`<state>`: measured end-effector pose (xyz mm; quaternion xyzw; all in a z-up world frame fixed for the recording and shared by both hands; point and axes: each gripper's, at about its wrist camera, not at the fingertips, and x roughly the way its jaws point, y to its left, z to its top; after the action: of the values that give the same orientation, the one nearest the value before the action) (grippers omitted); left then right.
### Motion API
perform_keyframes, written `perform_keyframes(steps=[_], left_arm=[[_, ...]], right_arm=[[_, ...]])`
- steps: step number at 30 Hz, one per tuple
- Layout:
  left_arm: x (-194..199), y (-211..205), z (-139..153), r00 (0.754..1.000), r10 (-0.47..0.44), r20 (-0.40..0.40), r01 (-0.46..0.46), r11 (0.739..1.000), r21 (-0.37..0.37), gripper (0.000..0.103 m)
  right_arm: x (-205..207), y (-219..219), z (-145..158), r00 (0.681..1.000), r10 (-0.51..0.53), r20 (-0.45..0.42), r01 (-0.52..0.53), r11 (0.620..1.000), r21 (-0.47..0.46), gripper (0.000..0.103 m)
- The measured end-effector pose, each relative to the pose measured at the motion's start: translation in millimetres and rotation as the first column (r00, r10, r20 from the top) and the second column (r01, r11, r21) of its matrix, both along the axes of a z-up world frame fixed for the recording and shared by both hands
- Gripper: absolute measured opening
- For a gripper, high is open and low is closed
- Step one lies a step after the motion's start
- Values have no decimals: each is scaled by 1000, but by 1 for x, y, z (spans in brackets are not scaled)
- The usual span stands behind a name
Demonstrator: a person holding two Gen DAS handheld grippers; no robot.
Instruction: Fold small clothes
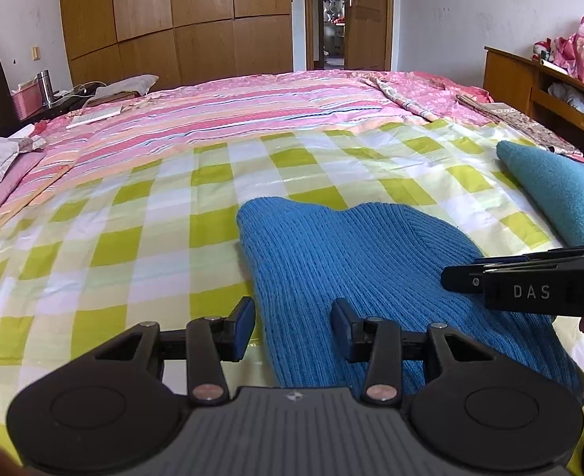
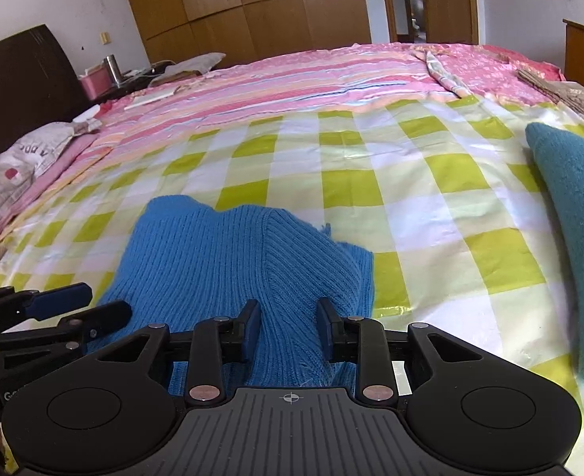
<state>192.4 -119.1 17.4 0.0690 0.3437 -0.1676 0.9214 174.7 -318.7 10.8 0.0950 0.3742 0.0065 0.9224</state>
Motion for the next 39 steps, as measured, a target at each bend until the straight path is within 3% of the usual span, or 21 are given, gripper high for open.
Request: perform_keyframes(steps=[11, 16, 19, 27, 39], left_arm=[[-16, 6, 10, 1000, 23, -6, -23, 1000, 15, 47], [-28, 9, 7, 999, 37, -21, -36, 999, 14, 51], [-37, 12, 8, 999, 45, -22, -45, 999, 14, 51], [-68, 17, 13, 996, 83, -15, -82, 996, 47, 53], [-125, 24, -7, 990, 107, -92, -101, 993, 67, 73]], right_arm=[[-41, 9, 32, 998, 13, 64, -11, 1000, -21, 28], [-59, 17, 20, 1000, 20, 13, -19, 995, -93, 29], [-63, 12, 12, 1000, -3, -3, 3, 998, -70, 29], [-101, 13, 36, 998, -18, 62, 20, 999, -28, 33], [-160, 30, 17, 999, -32, 18, 32, 999, -14, 34]])
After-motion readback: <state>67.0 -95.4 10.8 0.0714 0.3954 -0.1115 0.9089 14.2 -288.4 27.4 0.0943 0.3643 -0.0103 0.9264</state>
